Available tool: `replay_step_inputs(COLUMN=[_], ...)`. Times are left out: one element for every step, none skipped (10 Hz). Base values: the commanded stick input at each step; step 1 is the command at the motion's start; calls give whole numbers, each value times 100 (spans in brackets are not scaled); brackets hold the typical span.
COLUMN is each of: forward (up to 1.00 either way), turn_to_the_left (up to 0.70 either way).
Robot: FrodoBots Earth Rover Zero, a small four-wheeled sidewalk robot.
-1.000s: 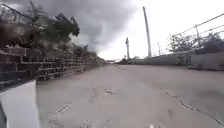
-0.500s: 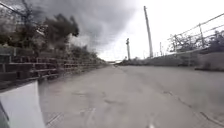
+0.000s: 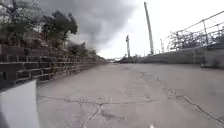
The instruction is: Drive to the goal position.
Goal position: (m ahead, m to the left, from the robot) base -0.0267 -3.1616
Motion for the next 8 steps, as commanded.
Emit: replay_step_inputs(forward=[85, 85, 85, 85, 85, 85, 85, 85], turn_to_the_left=[0, 0, 0, 0, 0, 0, 0, 0])
